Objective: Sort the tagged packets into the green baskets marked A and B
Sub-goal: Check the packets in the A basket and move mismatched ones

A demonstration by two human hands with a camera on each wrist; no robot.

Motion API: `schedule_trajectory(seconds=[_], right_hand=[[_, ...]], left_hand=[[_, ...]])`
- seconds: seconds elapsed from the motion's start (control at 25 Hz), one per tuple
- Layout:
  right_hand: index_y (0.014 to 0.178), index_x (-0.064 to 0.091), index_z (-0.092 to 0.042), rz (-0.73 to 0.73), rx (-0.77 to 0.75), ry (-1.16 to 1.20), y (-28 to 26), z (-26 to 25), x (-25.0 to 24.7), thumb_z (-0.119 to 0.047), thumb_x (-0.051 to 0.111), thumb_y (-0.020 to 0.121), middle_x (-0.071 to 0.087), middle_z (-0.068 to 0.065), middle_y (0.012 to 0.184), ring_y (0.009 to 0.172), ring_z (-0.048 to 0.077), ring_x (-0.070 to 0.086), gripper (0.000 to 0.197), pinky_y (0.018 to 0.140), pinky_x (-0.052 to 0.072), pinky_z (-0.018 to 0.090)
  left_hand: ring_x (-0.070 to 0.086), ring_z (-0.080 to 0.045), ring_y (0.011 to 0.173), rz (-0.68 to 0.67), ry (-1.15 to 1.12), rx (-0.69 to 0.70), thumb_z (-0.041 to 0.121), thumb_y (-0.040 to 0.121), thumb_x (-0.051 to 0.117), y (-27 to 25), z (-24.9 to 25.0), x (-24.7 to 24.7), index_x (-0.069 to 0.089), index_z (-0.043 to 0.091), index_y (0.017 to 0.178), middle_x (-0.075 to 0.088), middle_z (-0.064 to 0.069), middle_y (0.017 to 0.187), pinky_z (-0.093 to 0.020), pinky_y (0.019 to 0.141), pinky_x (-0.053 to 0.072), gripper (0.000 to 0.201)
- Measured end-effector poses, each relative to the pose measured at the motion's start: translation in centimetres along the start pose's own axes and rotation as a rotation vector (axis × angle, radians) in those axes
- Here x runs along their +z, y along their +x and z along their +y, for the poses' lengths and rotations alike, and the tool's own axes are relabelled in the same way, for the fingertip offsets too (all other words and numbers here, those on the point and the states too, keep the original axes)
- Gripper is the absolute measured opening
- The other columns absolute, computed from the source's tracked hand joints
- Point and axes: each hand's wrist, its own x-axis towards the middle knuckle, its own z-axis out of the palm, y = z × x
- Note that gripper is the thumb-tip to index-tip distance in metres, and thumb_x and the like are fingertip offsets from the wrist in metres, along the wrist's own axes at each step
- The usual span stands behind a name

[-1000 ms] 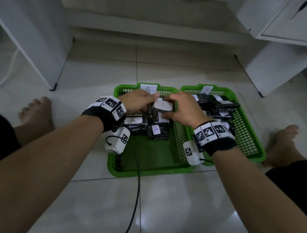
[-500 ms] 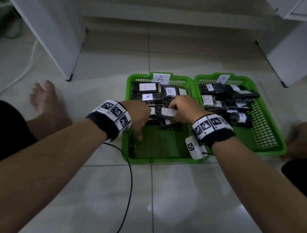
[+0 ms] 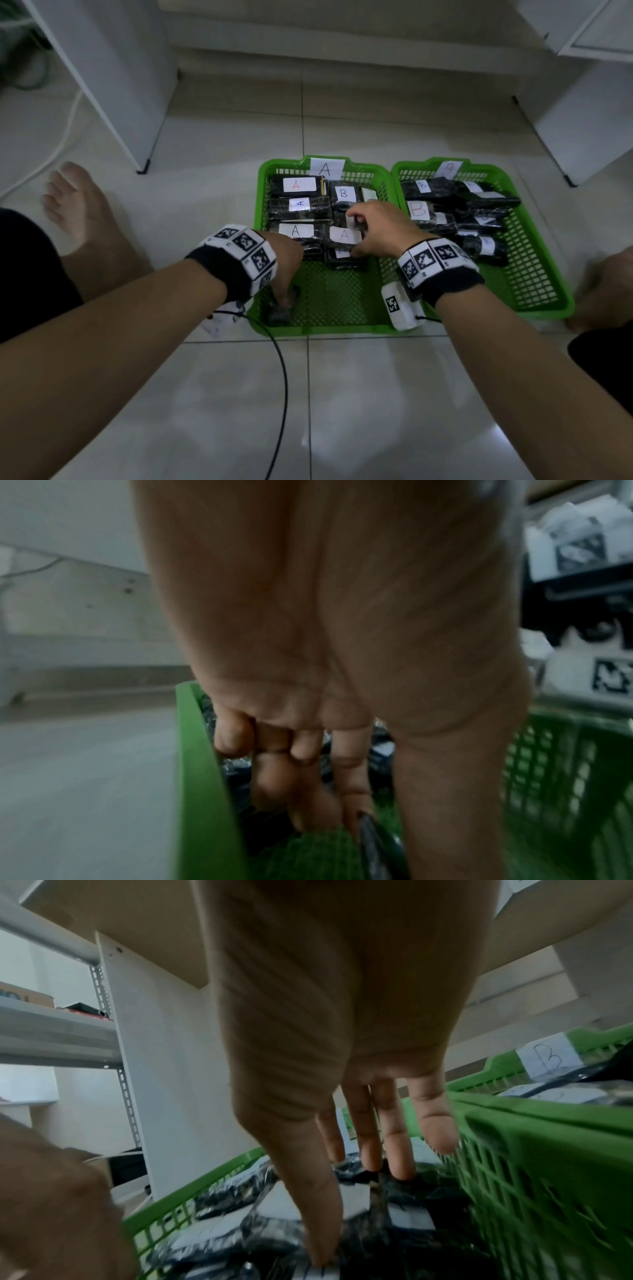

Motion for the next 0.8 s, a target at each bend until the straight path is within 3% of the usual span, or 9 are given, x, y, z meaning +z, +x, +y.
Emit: schedule_trajectory(seconds=[0.08,0.16,0.24,0.36,0.44,0.48,0.64,0.72,0.8], right_hand=[[0.131,0.062,-0.024,0.003,0.024,0.058,0.0,0.7,-1.0,-0.026,0.094,0.067,0.064,-0.004,0.124,0.109,0.017,0.060,0.072,0.092,0.053,0.036],[0.128,0.064,-0.022,-0.003,0.015,0.083,0.0,1.3,-1.6,-0.022,0.093,0.068,0.065,-0.004,0.119,0.101,0.015,0.060,0.067,0.082,0.050,0.029],[0.125,0.067,-0.020,0.037,-0.027,0.135,0.1,1.6,-1.7,-0.014,0.091,0.068,0.066,-0.004,0.113,0.094,0.013,0.061,0.062,0.077,0.049,0.026],[0.121,0.070,-0.015,0.114,-0.070,0.471,0.5,1.1,-1.6,0.002,0.079,0.073,0.070,-0.002,0.104,0.086,0.015,0.068,0.052,0.074,0.057,0.030],[0.123,0.068,-0.014,0.121,-0.078,0.696,0.5,0.4,-1.8,0.005,0.076,0.077,0.072,0.003,0.104,0.088,0.018,0.071,0.051,0.069,0.061,0.034],[0.126,0.066,-0.014,0.114,-0.079,0.758,0.5,0.1,-1.9,0.004,0.076,0.078,0.071,0.005,0.105,0.089,0.021,0.072,0.053,0.067,0.062,0.038],[0.126,0.067,-0.014,0.160,-0.054,0.915,0.8,0.2,-1.9,0.006,0.076,0.080,0.070,0.005,0.116,0.092,0.024,0.074,0.050,0.071,0.064,0.044],[0.114,0.072,-0.010,0.186,-0.047,0.978,1.1,0.7,-1.8,0.009,0.075,0.080,0.072,0.009,0.112,0.092,0.027,0.074,0.039,0.074,0.064,0.041],[0.101,0.075,-0.007,0.155,-0.045,1.085,1.2,1.1,-1.7,0.007,0.075,0.079,0.074,0.010,0.109,0.093,0.024,0.074,0.026,0.081,0.061,0.034]], left_hand=[[0.061,-0.015,0.083,-0.021,-0.181,0.040,0.038,0.075,0.083,-0.1,-0.7,-0.8,0.067,0.013,0.094,0.069,0.000,0.094,-0.025,0.062,0.046,0.035],[0.069,-0.015,0.076,0.052,-0.440,0.079,0.032,0.078,0.083,-0.4,-1.9,-1.7,0.067,0.012,0.097,0.075,-0.003,0.089,-0.028,0.064,0.052,0.032],[0.073,-0.016,0.072,0.224,-0.771,0.100,0.026,0.081,0.080,-0.5,-3.0,-2.8,0.064,0.014,0.099,0.077,-0.003,0.081,-0.034,0.068,0.056,0.027],[0.072,-0.018,0.070,0.489,-1.192,0.103,0.013,0.085,0.076,0.1,-3.4,-3.9,0.062,0.008,0.103,0.077,-0.009,0.080,-0.028,0.060,0.056,0.024],[0.073,-0.027,0.079,0.539,-1.348,0.104,0.004,0.087,0.072,0.8,-2.9,-4.2,0.059,0.001,0.109,0.076,-0.018,0.084,-0.039,0.076,0.059,0.026],[0.073,-0.029,0.080,0.549,-1.394,0.107,0.000,0.088,0.070,1.2,-2.6,-4.2,0.058,-0.002,0.112,0.075,-0.020,0.085,-0.042,0.081,0.058,0.027],[0.074,-0.025,0.075,0.642,-1.479,0.118,-0.007,0.087,0.067,2.2,-2.2,-4.1,0.058,-0.001,0.107,0.074,-0.017,0.087,-0.038,0.078,0.060,0.023],[0.074,-0.023,0.079,0.784,-1.385,0.121,-0.008,0.082,0.072,2.7,-2.4,-3.9,0.062,0.006,0.096,0.073,-0.011,0.094,-0.038,0.078,0.062,0.022],[0.074,-0.016,0.079,0.913,-1.264,0.162,-0.007,0.074,0.077,2.9,-2.4,-3.8,0.064,0.009,0.085,0.073,-0.004,0.093,-0.030,0.074,0.060,0.024]])
